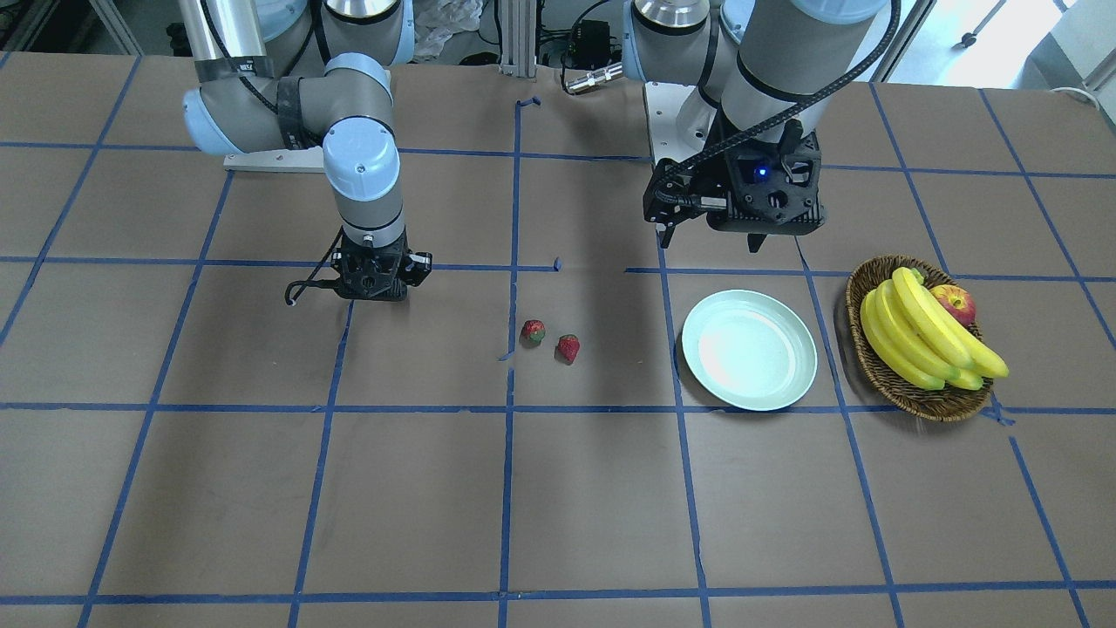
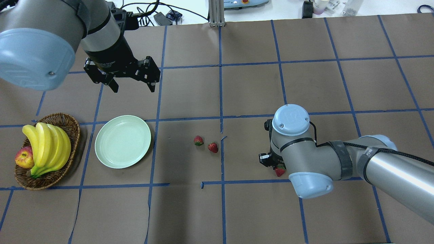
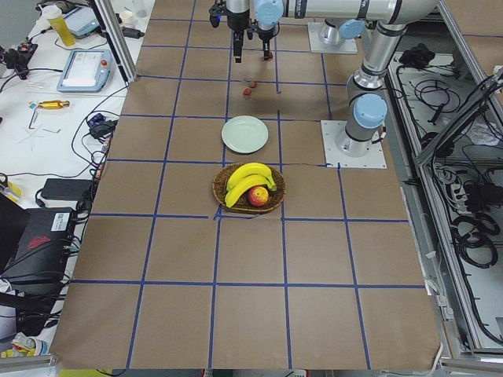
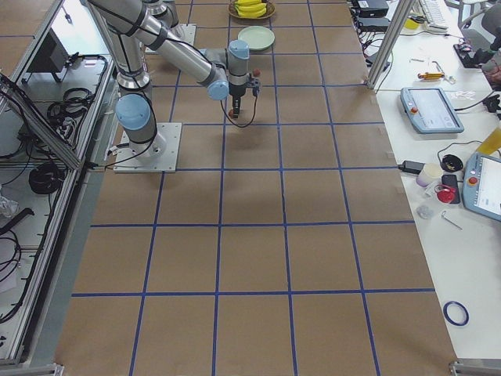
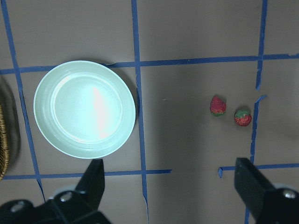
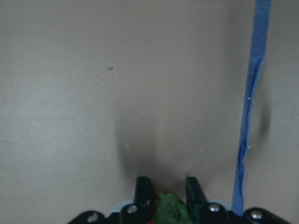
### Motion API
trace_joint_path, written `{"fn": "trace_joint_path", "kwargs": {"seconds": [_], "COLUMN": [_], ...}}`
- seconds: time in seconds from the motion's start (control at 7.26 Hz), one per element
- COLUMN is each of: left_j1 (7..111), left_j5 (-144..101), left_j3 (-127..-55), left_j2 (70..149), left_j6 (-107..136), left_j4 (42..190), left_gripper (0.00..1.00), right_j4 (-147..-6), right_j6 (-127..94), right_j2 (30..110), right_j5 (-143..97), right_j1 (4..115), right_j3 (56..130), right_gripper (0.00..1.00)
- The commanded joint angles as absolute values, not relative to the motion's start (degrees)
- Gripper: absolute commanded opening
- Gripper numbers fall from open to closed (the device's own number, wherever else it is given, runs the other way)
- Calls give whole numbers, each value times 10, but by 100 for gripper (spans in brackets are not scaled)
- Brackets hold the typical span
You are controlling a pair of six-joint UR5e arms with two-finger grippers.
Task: Collect all strawberries into plate
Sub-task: 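Move the right gripper to the farthest strawberry and grasp it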
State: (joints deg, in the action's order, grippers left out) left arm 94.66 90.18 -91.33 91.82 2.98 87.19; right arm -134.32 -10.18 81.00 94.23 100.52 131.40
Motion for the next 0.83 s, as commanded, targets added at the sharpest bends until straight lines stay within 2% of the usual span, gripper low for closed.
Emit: {"fn": "trace_joint_path", "kwargs": {"seconds": [0.0, 0.14, 0.41, 0.69], "left_j1": [947, 947, 947, 947], "left_j5": [902, 902, 902, 902], "left_j3": [-913, -913, -913, -913], "left_j2": [918, 918, 918, 918], "left_j6": [30, 30, 30, 30], "left_j4": [872, 872, 872, 872], "left_gripper": [100, 100, 100, 100], "right_j4": [-1312, -1312, -1214, -1213], "right_j6": [-101, -101, -149, -280], "right_j2": [810, 810, 787, 711], "right_j5": [937, 935, 866, 846], "right_j1": [1005, 1005, 1013, 1086], "right_j3": [1309, 1297, 1151, 1057], "right_gripper": [0, 0, 0, 0]}}
